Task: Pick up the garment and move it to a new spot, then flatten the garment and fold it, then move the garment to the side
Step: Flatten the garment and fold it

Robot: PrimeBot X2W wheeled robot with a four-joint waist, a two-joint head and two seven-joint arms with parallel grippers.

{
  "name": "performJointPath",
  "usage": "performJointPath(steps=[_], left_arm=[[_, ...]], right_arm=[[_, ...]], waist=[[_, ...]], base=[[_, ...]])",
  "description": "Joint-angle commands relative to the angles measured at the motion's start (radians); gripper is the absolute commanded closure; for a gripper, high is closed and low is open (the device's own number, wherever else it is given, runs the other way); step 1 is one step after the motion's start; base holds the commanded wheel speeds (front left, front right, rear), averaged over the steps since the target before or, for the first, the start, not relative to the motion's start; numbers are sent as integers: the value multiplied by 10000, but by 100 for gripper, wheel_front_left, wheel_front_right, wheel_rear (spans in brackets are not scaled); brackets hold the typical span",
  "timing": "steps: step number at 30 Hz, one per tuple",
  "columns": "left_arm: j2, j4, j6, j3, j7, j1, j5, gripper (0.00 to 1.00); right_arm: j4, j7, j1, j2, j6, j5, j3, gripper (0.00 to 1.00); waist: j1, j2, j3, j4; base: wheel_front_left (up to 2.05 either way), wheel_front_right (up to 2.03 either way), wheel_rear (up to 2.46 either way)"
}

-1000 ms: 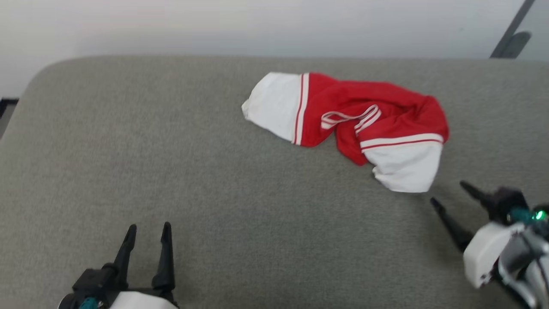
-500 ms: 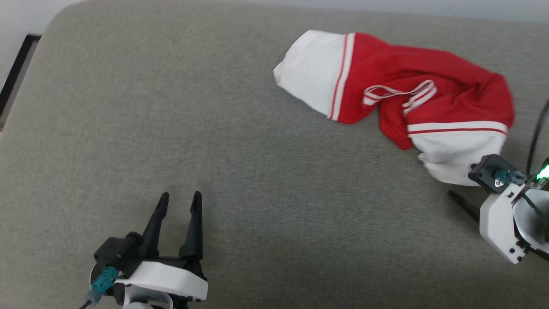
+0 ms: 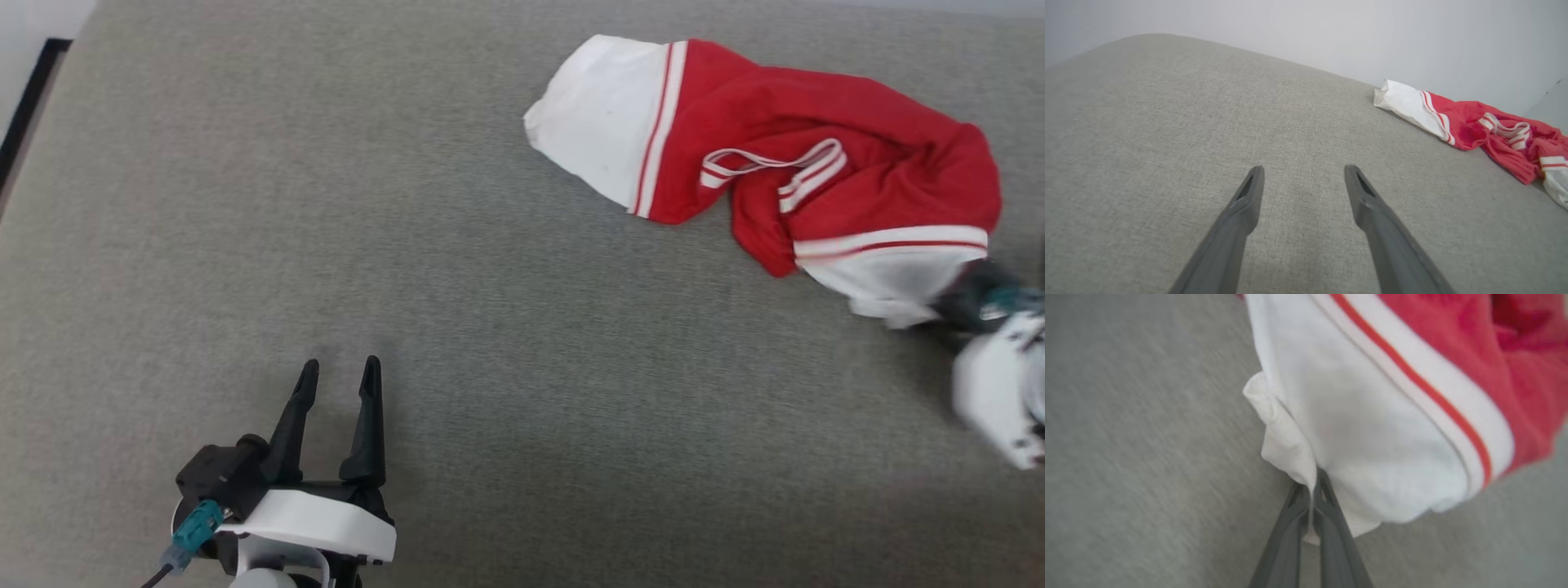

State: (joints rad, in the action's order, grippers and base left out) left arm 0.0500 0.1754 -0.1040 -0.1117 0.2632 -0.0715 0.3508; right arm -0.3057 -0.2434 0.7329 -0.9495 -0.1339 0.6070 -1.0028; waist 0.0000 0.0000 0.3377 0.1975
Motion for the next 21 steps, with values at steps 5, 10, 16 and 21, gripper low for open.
performJointPath(steps=[5,10,16,21], left_arm=[[15,6,-28,-13,20,-234,-169,0],[15,61,-82,-113,20,-400,-230,0],[16,141,-133,-259,20,-582,-253,0],[13,194,-177,-108,20,-542,-368,0]], right_arm=[[-721,278,-175,-980,54,262,173,100],[-1332,344,-227,-1669,43,545,455,100],[-2999,642,-283,-1721,43,806,1190,100],[-4651,1109,-150,-1244,43,354,1828,100]], waist=[[0,0,47,-370],[0,0,219,-517],[0,0,371,-445],[0,0,322,-444]], base=[[0,0,0],[0,0,0],[0,0,0],[0,0,0]])
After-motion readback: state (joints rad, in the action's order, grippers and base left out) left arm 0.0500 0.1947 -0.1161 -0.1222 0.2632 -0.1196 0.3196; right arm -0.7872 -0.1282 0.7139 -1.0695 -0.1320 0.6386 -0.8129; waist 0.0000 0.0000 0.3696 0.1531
